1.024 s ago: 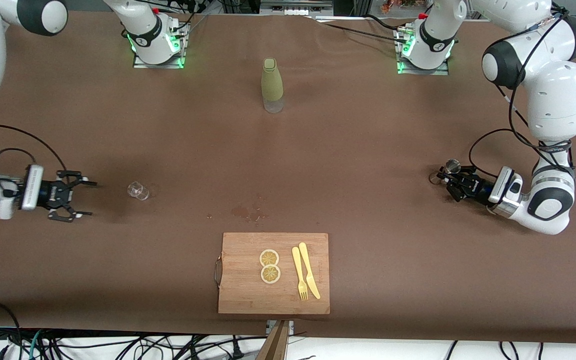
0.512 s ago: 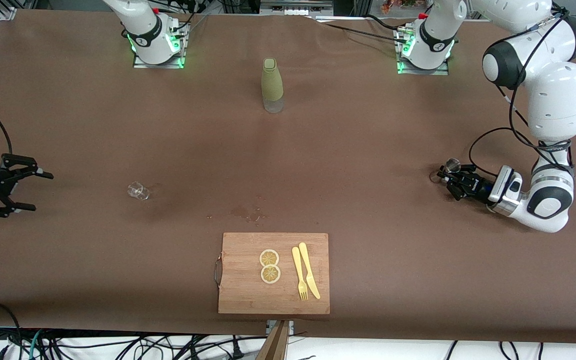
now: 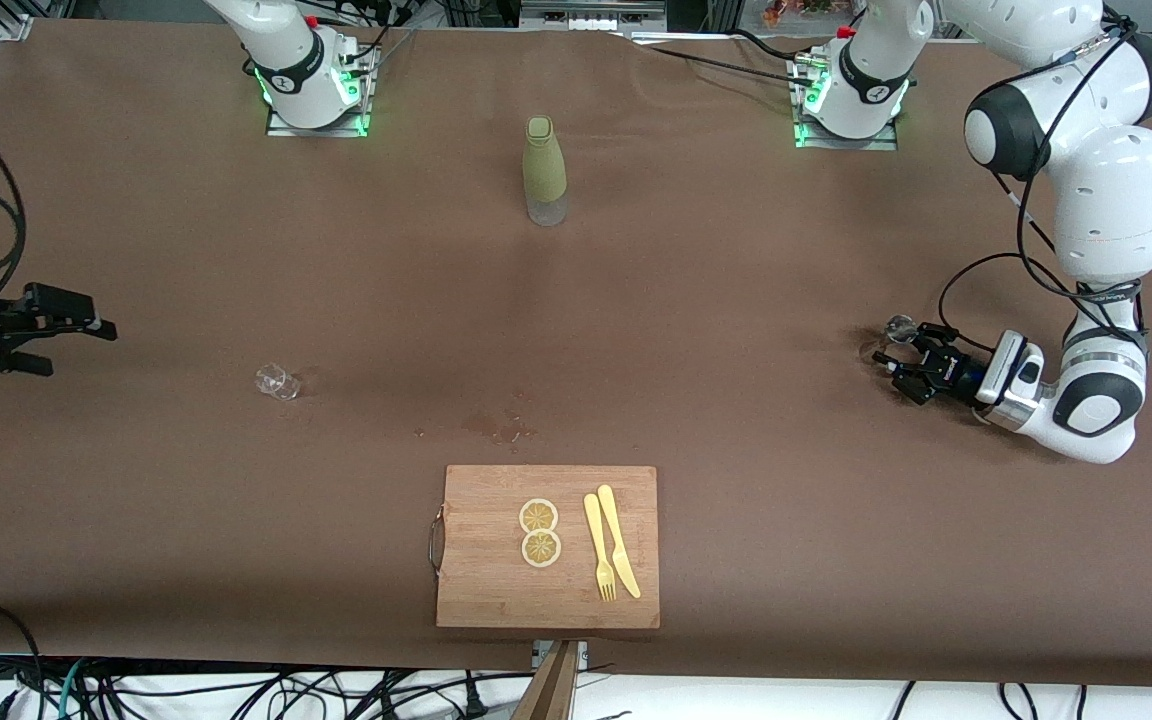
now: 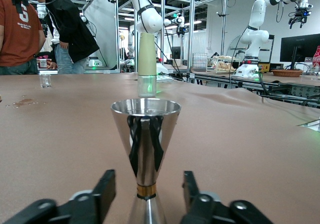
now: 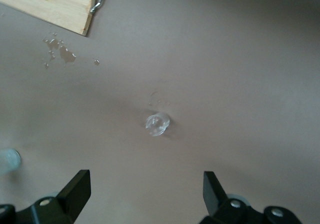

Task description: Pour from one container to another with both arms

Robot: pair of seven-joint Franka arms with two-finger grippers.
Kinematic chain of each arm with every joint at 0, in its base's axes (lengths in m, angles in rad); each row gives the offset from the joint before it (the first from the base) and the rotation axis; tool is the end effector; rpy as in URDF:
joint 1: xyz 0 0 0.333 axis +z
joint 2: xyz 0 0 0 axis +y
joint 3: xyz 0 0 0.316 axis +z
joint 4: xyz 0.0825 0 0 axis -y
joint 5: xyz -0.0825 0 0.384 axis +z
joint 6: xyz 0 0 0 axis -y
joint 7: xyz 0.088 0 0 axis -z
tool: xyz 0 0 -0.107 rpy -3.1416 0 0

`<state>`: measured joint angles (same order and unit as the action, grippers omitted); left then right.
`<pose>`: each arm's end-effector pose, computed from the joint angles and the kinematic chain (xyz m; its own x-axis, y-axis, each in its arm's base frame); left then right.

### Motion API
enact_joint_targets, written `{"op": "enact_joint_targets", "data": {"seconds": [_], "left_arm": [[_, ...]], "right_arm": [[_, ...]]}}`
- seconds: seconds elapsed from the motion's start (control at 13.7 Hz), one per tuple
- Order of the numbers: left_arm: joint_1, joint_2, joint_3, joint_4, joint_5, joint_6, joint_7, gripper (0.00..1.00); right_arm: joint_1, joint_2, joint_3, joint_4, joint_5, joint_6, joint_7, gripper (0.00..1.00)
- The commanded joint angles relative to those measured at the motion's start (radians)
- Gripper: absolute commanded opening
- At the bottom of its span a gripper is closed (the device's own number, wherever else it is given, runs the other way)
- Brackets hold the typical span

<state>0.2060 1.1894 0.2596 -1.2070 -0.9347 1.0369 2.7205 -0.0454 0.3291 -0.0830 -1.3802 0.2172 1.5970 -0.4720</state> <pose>0.5893 0.1353 0.0651 -0.0631 -0.1330 0.9891 -0.8722 0.4890 0.0101 0.6460 -0.0527 0.5203 0.9459 0.3243 -0.0141 0.3136 -0.9243 -0.2174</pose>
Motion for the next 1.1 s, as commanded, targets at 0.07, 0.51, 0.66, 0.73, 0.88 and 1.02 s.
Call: {"op": "enact_joint_targets", "data": {"seconds": [0.07,0.51,0.66,0.73,0.88,1.02], "left_arm": [[-0.002,-0.016,0.03,0.009,0.039,-0.041,0.114,1.0],[0.03,-0.111,0.086,0.129,0.04,0.06,0.049,1.0],[0.033,-0.192,0.092,0.13,0.049,0.142,-0.025,1.0],[0.035,-0.247,0.095,0.124,0.075,0.176,-0.071,1.0],[0.026,-0.362,0.093,0.109,0.181,0.257,-0.141,1.0],[0.004,-0.485,0.09,0.06,0.279,0.317,-0.264,1.0]], "right_arm": [[0.044,-0.076,0.02,-0.028,-0.091,-0.113,0.351,1.0],[0.062,-0.208,0.069,-0.123,-0.209,-0.23,0.464,1.0],[0.061,-0.226,0.075,-0.131,-0.217,-0.256,0.455,1.0],[0.061,-0.226,0.075,-0.135,-0.241,-0.249,0.455,1.0],[0.061,-0.241,0.075,-0.134,-0.286,-0.183,0.454,1.0],[0.055,-0.289,0.071,-0.145,-0.294,-0.119,0.455,1.0]]}}
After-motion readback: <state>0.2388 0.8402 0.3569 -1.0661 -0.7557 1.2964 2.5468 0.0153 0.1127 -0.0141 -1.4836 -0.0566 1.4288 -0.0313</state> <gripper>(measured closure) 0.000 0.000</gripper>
